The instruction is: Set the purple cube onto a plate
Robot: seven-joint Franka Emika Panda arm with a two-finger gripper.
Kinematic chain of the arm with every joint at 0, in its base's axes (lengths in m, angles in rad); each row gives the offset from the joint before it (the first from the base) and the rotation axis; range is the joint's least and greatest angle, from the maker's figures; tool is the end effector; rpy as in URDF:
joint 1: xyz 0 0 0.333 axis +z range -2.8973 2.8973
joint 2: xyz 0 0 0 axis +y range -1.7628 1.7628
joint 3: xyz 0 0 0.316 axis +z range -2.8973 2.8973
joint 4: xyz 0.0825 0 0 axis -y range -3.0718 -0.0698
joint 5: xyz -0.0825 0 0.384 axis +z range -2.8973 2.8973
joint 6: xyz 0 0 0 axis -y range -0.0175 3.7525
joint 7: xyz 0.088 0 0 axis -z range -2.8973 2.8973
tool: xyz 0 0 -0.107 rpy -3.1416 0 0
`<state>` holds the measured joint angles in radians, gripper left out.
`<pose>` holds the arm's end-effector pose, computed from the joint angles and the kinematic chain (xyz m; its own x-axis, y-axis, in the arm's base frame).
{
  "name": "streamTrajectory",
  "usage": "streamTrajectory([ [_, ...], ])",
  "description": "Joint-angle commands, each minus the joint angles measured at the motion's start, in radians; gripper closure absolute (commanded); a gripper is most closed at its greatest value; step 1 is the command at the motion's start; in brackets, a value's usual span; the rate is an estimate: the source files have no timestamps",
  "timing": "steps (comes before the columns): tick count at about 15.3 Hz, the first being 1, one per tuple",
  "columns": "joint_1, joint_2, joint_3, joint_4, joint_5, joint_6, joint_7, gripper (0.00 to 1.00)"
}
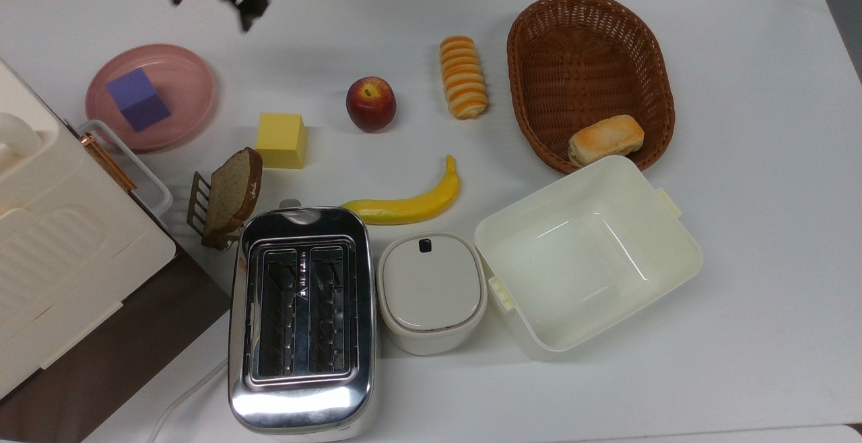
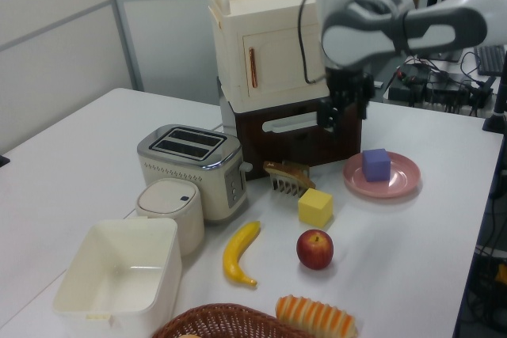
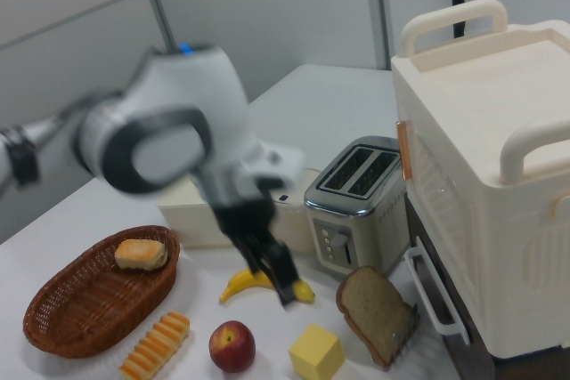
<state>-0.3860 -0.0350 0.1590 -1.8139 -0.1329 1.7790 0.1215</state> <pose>0.5359 -0.1344 0.5466 0.9491 -0.3146 0.0141 -0.3136 -0.9400 0.1344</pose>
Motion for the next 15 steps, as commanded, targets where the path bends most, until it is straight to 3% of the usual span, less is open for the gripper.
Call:
streamTrajectory([
  [1,0.126,0.006,-0.021,0.096,0.042,-0.137,0.012,0.0],
  [3,0.208,0.004,-0.064,0.096,0.042,-0.156,0.012,0.0],
  [4,0.267,0.0,-0.112,0.097,0.042,-0.165,0.012,0.0],
  [6,0.431,-0.005,-0.256,0.114,0.042,-0.165,0.009,0.0],
  [7,0.476,0.0,-0.292,0.135,0.044,-0.165,0.007,0.0],
  [15,0.478,0.0,-0.292,0.136,0.064,-0.165,-0.005,0.0],
])
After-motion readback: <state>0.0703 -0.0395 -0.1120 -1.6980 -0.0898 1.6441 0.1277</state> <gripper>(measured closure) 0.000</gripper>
